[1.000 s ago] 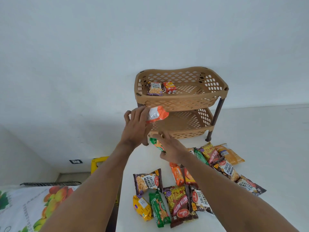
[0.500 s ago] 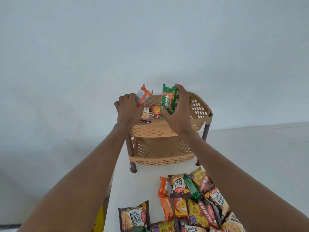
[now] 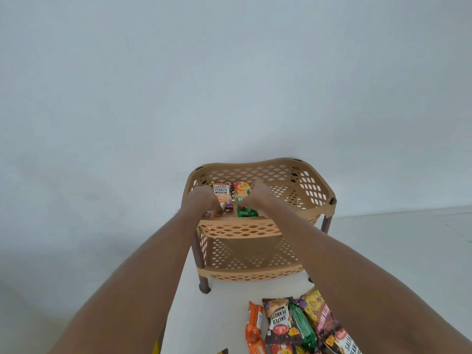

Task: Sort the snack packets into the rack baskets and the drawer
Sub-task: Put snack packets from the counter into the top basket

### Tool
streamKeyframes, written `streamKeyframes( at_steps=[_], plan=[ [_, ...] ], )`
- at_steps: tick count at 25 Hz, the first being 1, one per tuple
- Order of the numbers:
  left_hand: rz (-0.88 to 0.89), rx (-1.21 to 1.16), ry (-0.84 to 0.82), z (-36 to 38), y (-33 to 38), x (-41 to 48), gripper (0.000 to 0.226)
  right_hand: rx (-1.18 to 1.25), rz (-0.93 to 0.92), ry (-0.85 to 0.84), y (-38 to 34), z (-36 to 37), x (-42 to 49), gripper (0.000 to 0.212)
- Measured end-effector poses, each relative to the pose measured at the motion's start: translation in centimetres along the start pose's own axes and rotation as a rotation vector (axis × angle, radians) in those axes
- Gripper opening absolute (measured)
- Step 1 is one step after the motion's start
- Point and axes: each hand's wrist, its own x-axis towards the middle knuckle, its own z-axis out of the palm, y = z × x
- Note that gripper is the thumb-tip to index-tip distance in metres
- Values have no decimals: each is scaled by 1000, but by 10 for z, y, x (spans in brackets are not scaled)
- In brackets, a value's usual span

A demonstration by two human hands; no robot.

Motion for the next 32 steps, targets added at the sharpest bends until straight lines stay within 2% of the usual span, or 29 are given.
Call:
streamKeyframes(
  at_steps=[7,10,16,23,26,28,30,32],
  plan=[
    [19,-55,25,20,-4,19,50,-114,65,-61,5,19,22,87],
    [54,-36,81,21,-5,27,49,-163,55,-54,6,22,26,75],
    [149,133,46,23,-3,34,25,-270,24,-53,-1,27,25,54],
    [208,67,83,24,-12,29,14,-332,-89,-145,-3,20,15,18],
    [225,40,132,23,-15,17,22,-475,-150,-94,-5,15,1,26],
    [219,-17,186,22,-14,2,23,-487,-199,-52,-6,12,-9,28],
    [249,-81,292,21,-15,-15,22,-450,-275,18,-6,8,-26,26],
    [307,-130,435,25,-18,-35,23,-414,-398,161,-3,7,-44,26]
  ],
)
